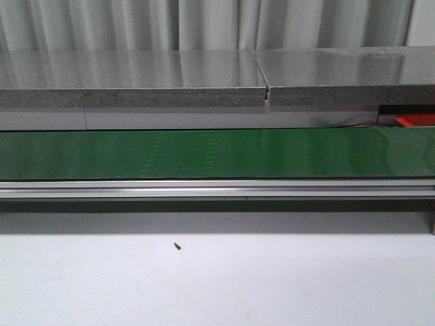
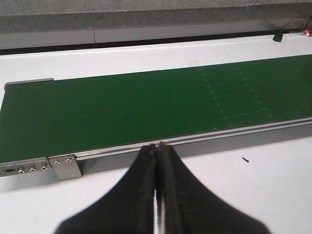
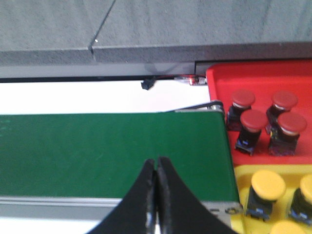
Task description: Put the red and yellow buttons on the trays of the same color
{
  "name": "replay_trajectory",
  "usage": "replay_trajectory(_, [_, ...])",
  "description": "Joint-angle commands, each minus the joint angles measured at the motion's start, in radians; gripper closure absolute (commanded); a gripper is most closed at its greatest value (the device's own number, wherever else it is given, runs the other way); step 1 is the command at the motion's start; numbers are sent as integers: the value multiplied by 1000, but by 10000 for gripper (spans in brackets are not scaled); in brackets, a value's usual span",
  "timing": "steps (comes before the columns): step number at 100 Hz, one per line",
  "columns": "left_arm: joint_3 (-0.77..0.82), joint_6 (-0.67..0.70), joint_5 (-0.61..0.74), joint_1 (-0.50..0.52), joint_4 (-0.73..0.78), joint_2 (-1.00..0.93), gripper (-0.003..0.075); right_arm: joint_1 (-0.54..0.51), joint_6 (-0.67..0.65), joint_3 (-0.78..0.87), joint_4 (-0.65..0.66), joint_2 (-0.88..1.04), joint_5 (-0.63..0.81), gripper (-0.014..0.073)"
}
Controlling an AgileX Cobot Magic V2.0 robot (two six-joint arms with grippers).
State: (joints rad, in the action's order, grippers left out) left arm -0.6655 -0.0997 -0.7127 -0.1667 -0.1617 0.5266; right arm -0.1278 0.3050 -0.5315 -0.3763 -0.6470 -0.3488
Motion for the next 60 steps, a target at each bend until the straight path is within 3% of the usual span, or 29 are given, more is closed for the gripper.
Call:
replay_trajectory(1, [-27,4,71,-8,-8,1,739,-4,10,31,-5,38,114,660])
replay_trajectory(13, [-27,4,71,-8,-8,1,739,-4,-30,126,49,114,230,660])
replay_trajectory(40, [-27,4,71,-8,-8,1,739,-4,-420,363,406,304,445,660])
replay_trajectory(60, [-27,4,71,-8,-8,1,739,-4,-436,472,452,413,511,660])
